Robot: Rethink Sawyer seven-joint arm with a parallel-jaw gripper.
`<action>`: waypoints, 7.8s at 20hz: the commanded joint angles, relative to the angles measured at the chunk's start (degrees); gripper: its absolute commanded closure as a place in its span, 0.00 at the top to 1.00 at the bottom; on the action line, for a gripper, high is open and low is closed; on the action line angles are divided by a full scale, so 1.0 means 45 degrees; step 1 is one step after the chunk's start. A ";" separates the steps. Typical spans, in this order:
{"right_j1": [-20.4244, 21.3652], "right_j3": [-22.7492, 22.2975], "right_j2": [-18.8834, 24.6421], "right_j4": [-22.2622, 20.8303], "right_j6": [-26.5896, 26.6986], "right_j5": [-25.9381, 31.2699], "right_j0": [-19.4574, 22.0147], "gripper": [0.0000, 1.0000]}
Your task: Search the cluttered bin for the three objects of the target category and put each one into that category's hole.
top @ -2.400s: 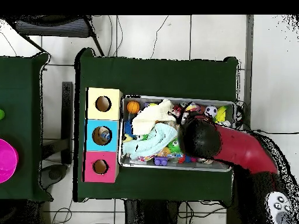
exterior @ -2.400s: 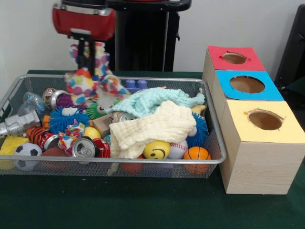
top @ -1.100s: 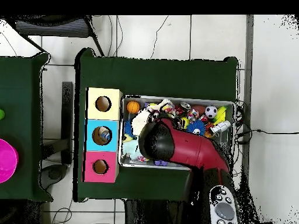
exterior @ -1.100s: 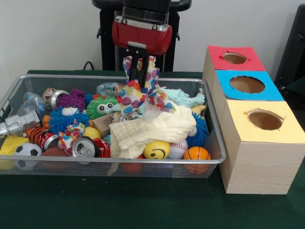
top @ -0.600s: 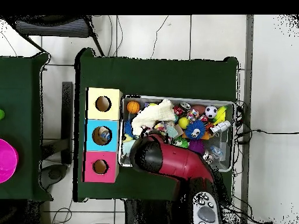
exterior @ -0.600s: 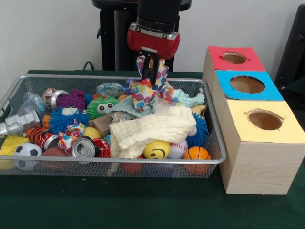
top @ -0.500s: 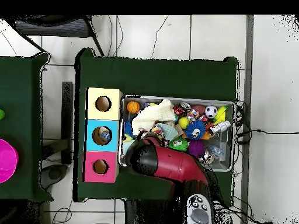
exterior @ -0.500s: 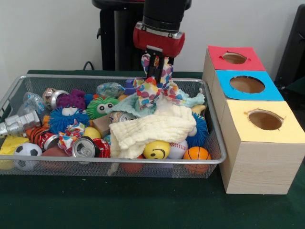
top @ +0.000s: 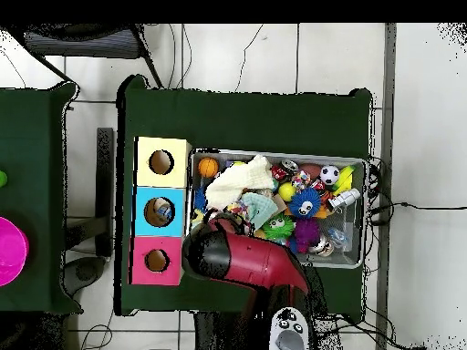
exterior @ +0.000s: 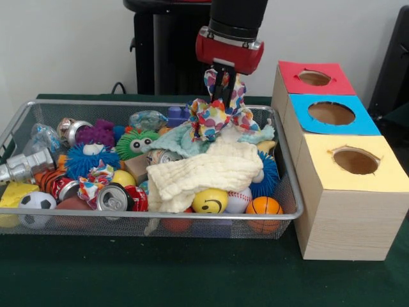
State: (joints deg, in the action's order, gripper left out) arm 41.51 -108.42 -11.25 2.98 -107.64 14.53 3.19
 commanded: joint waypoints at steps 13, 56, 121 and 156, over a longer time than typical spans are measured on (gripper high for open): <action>0.1170 -0.0018 0.1061 0.0157 -0.1215 0.0570 0.1456 1.00; -0.0737 0.2421 0.4985 -0.5578 0.2102 0.1152 0.8578 0.00; -0.1283 0.4591 0.5582 -0.9846 0.2275 0.6459 0.8291 1.00; -0.1260 0.3694 0.4094 -1.0677 0.1098 0.5729 0.8067 1.00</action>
State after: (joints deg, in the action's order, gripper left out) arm 33.32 -89.00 8.42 -42.10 -107.48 37.64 40.66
